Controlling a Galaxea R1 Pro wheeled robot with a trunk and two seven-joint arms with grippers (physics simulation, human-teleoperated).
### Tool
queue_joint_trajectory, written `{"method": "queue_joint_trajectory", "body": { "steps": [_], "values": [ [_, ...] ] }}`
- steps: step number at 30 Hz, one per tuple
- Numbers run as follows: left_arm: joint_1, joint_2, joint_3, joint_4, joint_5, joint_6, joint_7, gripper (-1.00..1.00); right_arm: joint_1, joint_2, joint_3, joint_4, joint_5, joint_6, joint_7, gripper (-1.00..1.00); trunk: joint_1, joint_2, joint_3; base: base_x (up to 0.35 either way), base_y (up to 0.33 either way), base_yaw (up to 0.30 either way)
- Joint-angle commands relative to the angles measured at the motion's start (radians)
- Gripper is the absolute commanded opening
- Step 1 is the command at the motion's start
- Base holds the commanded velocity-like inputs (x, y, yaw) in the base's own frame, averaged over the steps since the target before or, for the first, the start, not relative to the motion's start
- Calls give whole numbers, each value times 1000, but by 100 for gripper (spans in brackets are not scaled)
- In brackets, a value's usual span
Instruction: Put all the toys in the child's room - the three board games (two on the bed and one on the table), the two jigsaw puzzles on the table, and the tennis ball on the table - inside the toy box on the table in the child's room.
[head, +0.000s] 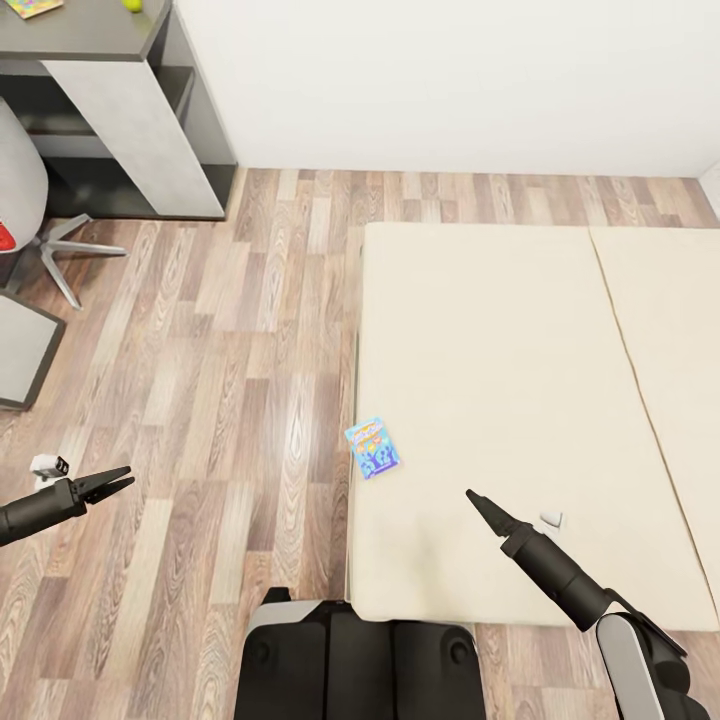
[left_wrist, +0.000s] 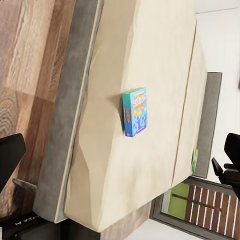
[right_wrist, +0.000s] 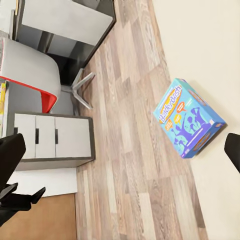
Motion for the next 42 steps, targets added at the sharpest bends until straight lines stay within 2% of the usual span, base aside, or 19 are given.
{"method": "queue_joint_trajectory", "body": {
  "steps": [1, 16, 19, 23, 26, 42],
  "values": [
    [0, 0, -8, 1, 9, 11, -3, 100, 0, 1, -2, 0, -5, 8, 2, 100, 1, -1, 1, 0, 0, 0],
    [0, -6, -8, 0, 9, 12, -3, 100, 0, 2, 0, 1, -5, 8, 0, 100, 1, -1, 25, 0, 0, 0],
    [0, -6, -8, 0, 8, 12, -3, 100, 0, 2, 0, 1, 6, 8, 0, 100, 1, -1, 30, 0, 0, 0],
    [0, -6, -8, 1, 8, 11, -3, 100, 0, 4, 0, 1, 47, 8, 0, 100, 1, -1, 37, 0, 0, 0],
    [0, -6, -8, 1, 8, 12, -3, 100, 0, 5, -1, 1, 61, 8, 0, 100, 1, -1, 42, 0, 0, 0],
    [0, -6, -8, 1, 8, 11, -3, 100, 0, 5, -1, 1, 67, 8, 0, 100, 1, -1, 68, 0, 0, 0]
  ]
}}
